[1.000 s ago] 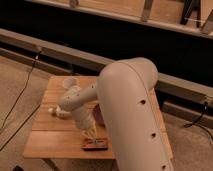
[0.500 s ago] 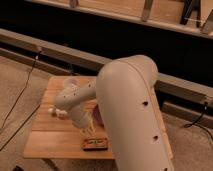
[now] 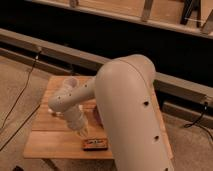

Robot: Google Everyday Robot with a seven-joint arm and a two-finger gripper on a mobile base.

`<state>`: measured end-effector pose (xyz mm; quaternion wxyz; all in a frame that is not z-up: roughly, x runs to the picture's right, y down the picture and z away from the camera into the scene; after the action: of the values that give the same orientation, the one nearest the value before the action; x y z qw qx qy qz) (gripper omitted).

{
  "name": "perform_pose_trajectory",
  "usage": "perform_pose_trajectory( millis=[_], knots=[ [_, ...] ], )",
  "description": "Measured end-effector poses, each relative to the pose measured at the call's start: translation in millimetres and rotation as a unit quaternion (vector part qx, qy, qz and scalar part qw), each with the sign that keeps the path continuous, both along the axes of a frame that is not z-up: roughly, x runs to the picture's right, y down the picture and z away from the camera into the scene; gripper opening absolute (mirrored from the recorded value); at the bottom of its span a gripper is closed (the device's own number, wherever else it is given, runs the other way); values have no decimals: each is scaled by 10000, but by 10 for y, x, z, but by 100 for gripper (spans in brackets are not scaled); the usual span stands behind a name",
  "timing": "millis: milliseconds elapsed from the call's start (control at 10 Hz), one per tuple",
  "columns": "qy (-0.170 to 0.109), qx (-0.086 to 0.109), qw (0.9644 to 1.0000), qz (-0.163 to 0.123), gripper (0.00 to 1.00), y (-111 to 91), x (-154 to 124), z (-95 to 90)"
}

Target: Push the eraser across the table

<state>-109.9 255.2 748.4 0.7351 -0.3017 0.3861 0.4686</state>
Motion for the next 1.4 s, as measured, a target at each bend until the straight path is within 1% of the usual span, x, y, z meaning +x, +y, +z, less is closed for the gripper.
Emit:
perform_pose_trajectory(
  millis=[200,400,700,1100,1200,1400],
  knots=[
    [-99,-118,9999,-78,0,118,-50,-125],
    [-164,-239,9995,-154,0,244,-73,-209],
    [-282,-334,9988,-237,0,380,-129,-250],
    [-471,-346,9979,-281,0,506,-302,-178],
    [-559,-337,9974,-301,0,554,-392,-119],
    [-600,-298,9971,-349,0,565,-412,-14]
  ],
)
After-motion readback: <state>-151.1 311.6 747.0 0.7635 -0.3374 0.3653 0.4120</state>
